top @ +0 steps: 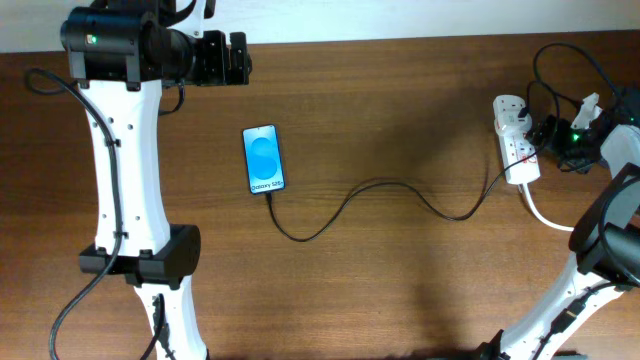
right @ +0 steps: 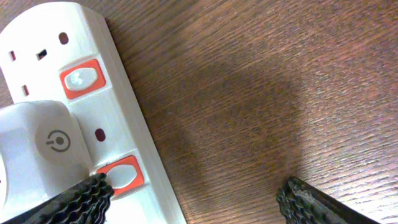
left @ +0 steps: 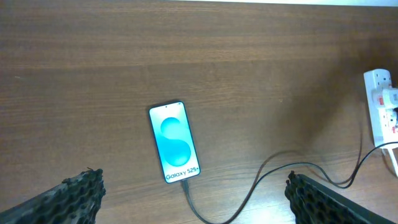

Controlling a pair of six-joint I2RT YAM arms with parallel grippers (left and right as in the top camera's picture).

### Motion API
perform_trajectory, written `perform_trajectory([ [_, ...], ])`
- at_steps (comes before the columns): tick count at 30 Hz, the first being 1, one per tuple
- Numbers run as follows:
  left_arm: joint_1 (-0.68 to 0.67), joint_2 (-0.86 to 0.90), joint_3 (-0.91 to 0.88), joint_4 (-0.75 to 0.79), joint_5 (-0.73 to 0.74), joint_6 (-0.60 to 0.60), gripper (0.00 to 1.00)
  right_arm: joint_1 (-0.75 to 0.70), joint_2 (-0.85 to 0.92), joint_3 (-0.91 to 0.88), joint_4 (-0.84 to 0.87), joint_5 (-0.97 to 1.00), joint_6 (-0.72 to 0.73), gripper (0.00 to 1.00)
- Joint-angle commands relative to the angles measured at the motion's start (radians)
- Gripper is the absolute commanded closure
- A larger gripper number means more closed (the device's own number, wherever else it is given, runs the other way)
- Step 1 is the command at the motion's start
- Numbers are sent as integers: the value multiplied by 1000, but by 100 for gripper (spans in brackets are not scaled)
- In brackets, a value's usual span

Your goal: Plug charger to phone and switch on socket

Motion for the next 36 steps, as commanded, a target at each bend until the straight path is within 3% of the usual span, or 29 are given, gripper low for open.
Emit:
perform_trajectory([
  [1,-2,-26,5,-1,8,5,1,-1,67,27,19,34,37,9],
  [36,-2,-26,5,0,8,5,1,87,67,39,-149,82,-16,9],
])
